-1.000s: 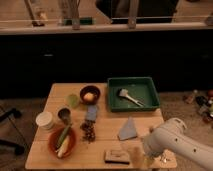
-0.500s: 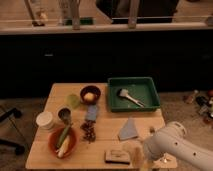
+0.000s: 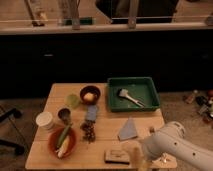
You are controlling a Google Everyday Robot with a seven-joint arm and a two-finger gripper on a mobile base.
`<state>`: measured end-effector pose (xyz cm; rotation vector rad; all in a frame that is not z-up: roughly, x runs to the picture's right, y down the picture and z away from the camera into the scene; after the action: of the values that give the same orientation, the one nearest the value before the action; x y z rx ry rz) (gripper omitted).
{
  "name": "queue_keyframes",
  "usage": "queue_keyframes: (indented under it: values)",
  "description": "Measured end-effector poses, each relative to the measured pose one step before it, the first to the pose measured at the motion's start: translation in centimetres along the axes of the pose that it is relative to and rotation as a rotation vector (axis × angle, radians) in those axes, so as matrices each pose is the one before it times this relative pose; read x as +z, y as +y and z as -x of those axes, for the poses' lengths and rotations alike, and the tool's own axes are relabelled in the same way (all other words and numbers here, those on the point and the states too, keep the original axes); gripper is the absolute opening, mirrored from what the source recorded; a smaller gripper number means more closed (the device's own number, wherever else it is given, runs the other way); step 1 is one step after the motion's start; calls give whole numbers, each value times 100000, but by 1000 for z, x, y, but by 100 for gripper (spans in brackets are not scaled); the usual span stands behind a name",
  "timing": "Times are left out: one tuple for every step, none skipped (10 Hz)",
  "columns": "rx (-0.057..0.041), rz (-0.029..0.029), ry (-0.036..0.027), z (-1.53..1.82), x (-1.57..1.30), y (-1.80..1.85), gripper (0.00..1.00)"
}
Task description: Place eraser in paper cup
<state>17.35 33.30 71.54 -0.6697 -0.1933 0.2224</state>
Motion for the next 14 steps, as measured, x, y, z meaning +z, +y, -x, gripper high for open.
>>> queue_keyframes:
  values:
    - [-1154,-947,319,621,-121,249,80]
    - [-1103,-332,-20,598,75,287,80]
    - [-1104,-154,1,749,171,378,80]
    - [-685,168,145,435,237,317,80]
    - [-877,397,93,511,327,171,80]
    - [-1007,698,269,675,471,171,80]
    - [-27,516,225,386,405,101,80]
    - [-123,682,-29,630,535,23,80]
    - [479,469,-146,645,540,-131,80]
    - [724,-156,-59,278,167,-140,80]
    - [2906,-483,-312,266,157,-192,80]
    - [3424,-611,-370,134,38,-277,80]
    - [2192,-432,-296,230,57,-197,80]
    - [1950,-567,-272,305,62,-193,80]
